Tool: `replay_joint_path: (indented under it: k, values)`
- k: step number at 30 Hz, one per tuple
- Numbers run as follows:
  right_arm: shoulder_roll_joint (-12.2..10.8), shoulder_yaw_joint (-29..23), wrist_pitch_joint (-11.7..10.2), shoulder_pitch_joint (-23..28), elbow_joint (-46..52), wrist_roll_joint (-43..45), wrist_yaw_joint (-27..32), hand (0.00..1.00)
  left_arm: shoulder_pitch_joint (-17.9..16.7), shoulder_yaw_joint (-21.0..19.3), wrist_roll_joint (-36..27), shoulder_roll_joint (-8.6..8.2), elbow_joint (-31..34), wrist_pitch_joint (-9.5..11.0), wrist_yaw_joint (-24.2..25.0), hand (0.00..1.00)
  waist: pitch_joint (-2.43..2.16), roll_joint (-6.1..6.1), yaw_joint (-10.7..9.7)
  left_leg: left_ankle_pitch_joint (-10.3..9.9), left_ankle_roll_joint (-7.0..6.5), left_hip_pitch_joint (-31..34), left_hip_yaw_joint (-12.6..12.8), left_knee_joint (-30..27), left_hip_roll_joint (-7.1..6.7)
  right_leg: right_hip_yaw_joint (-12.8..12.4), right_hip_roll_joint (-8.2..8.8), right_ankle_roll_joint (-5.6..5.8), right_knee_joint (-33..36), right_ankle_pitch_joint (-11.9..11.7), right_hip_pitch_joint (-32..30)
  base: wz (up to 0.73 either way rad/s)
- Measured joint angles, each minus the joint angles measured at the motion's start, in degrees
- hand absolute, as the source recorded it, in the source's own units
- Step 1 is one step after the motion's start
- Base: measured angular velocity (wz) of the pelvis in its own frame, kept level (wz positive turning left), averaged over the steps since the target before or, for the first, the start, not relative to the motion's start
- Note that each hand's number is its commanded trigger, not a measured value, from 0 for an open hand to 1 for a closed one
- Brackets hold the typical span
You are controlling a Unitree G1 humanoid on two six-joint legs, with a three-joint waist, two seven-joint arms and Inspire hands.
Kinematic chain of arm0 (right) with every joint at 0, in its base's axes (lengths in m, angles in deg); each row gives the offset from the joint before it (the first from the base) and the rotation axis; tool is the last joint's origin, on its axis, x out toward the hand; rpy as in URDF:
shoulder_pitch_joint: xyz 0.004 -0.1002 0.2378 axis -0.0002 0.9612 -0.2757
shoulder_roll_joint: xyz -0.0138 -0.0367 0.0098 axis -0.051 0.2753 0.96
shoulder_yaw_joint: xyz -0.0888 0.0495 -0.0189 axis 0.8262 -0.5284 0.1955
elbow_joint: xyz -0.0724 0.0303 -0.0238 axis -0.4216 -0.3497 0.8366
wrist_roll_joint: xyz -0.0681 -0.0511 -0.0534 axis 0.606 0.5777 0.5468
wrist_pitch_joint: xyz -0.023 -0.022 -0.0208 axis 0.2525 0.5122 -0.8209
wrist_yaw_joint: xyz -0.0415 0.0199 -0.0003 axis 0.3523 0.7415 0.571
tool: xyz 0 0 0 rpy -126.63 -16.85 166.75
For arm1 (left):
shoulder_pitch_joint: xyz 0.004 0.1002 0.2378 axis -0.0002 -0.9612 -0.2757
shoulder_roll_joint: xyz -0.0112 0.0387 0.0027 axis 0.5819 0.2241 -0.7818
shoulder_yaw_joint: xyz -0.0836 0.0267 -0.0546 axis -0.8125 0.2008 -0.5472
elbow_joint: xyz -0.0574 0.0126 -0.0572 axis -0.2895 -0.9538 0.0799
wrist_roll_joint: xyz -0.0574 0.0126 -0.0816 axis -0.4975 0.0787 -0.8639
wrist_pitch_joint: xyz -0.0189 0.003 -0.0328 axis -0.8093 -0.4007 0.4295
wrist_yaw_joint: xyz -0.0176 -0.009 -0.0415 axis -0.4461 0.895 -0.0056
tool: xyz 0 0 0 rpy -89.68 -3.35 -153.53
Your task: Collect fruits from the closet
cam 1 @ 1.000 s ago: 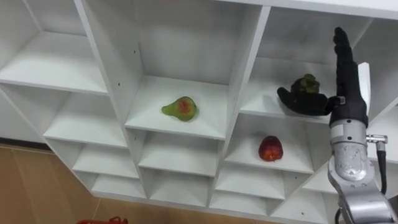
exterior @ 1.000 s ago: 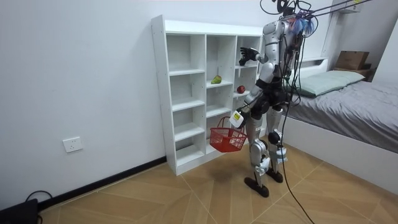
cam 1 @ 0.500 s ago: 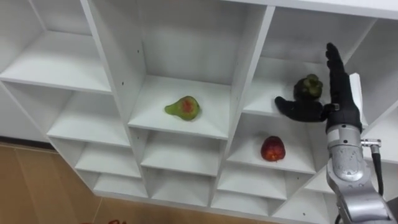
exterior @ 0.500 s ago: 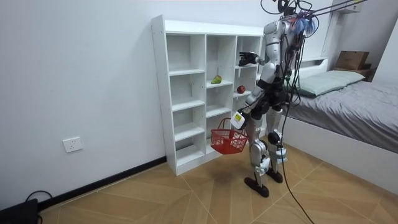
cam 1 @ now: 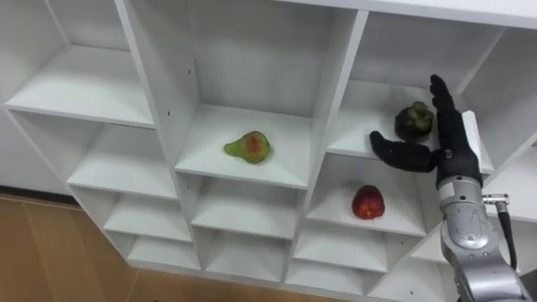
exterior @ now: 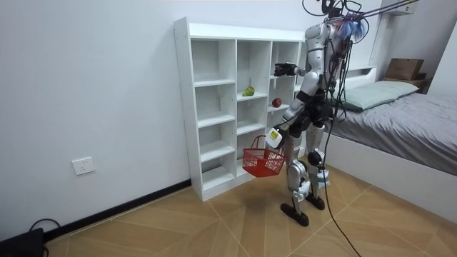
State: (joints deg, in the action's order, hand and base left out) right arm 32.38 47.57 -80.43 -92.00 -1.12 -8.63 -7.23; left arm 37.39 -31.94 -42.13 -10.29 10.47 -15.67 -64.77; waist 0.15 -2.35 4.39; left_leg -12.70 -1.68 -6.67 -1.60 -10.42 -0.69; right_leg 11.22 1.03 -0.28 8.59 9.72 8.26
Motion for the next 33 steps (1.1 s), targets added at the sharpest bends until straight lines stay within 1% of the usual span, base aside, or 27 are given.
replay_joint_path:
  k: [2, 3, 4, 5, 8, 12, 16, 19, 33]
  values:
    - [0.00, 0.00, -0.16, 0.00, -0.26, 0.07, -0.32, 0.00, 0.03, -0.02, -0.01, -0.02, 0.00, -0.04, 0.07, 1.00, 0.05, 0.17, -0.10, -0.01, 0.01, 0.00, -0.09, 0.13, 0.00, 0.02, -0.01, 0.00, 0.00, 0.00, 0.12, 0.02]
    - [0.00, -0.01, -0.37, -0.03, -0.71, 0.11, -0.35, 0.14, 0.03, -0.02, 0.00, -0.02, 0.01, -0.10, 0.06, 1.00, 0.03, 0.17, -0.10, -0.01, 0.01, 0.00, -0.17, 0.10, 0.00, 0.10, -0.01, 0.00, 0.00, 0.00, 0.18, 0.03]
    - [0.00, -0.02, -0.36, -0.03, -0.91, 0.11, -0.37, 0.59, 0.02, -0.06, -0.01, -0.02, 0.01, -0.21, 0.05, 1.00, 0.00, 0.18, -0.09, -0.01, 0.01, 0.00, -0.21, 0.06, 0.00, 0.13, -0.01, 0.00, 0.00, 0.00, 0.23, 0.03]
    - [0.00, -0.02, -0.36, -0.03, -1.01, 0.11, -0.40, 1.00, 0.02, -0.07, -0.01, -0.02, 0.02, -0.29, 0.04, 1.00, -0.01, 0.16, -0.08, -0.01, 0.01, -0.01, -0.23, 0.02, 0.00, 0.14, -0.01, 0.00, 0.00, 0.00, 0.26, 0.00]
    - [0.00, -0.02, -0.36, -0.02, -1.28, 0.23, -0.79, 1.00, 0.01, -0.09, -0.01, -0.01, 0.11, -0.45, 0.04, 1.00, -0.05, 0.10, -0.08, -0.01, 0.01, -0.02, -0.26, -0.08, -0.04, 0.15, 0.01, 0.00, 0.00, 0.00, 0.35, 0.00]
    - [0.03, -2.23, -0.87, -0.02, -1.40, 0.56, -0.54, 1.00, 0.01, -0.06, -0.02, 0.00, 0.17, -0.48, -0.11, 1.00, -0.06, 0.08, -0.13, -0.01, 0.02, -0.32, -0.26, -0.10, -0.03, 0.13, 0.00, 0.00, 0.00, 0.00, 0.59, 0.00]
    - [0.23, -3.33, -2.15, -0.25, -3.16, 1.95, -0.16, 1.00, 0.05, -0.02, -0.02, -0.01, 0.16, -0.49, -0.17, 1.00, -0.09, 0.06, -0.17, -0.02, 0.03, -0.89, -0.22, 0.05, 0.01, 0.08, -0.04, 0.00, 0.00, 0.00, 1.12, 0.00]
    - [0.30, -3.85, -2.48, -0.37, -3.51, 2.37, -0.06, 1.00, 0.04, -0.03, -0.03, 0.00, 0.16, -0.49, -0.17, 1.00, -0.12, -0.01, -0.15, -0.02, 0.03, -0.99, -0.21, 0.03, 0.00, 0.07, -0.04, 0.00, 0.00, 0.00, 1.23, 0.00]
    - [0.20, -3.72, -2.64, -0.46, -4.23, 2.28, -0.79, 1.00, 0.07, -0.01, -0.20, 0.04, 0.16, -0.49, -0.21, 1.00, -0.08, -0.11, -0.03, -0.03, 0.03, -1.00, -0.16, 0.05, 0.00, 0.05, -0.03, 0.00, 0.00, 0.00, 1.27, 0.00]
